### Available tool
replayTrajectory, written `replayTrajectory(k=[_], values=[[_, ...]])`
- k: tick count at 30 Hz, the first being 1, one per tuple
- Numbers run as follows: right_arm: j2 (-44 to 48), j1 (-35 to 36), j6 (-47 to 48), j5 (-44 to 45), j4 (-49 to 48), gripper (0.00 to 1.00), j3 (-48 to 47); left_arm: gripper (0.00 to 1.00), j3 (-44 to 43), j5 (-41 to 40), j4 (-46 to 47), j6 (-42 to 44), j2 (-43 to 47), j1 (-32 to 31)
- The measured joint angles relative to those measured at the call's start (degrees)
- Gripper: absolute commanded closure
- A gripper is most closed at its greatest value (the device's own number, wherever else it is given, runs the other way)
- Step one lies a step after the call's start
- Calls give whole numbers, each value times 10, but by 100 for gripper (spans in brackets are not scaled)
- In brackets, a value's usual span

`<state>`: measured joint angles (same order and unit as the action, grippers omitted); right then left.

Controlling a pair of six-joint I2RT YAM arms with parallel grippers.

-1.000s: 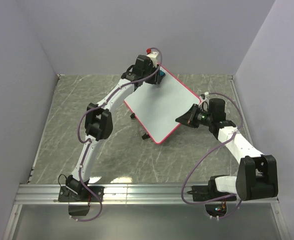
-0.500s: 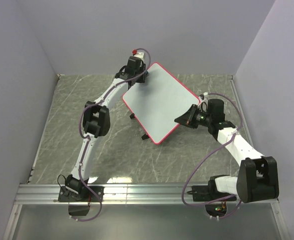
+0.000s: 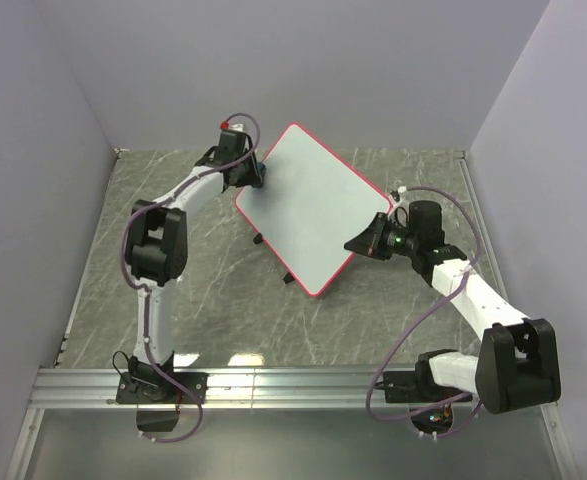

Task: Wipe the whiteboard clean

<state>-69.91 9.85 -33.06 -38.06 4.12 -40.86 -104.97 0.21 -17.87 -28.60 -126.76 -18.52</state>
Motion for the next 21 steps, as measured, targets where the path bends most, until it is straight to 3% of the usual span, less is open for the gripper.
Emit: replayTrajectory(k=[14, 21], values=[[35, -18, 16, -20, -7, 100, 42, 100, 129, -25, -5, -23, 279, 7], [11, -47, 50, -45, 38, 100, 0, 100, 217, -52, -27, -23, 400, 7]])
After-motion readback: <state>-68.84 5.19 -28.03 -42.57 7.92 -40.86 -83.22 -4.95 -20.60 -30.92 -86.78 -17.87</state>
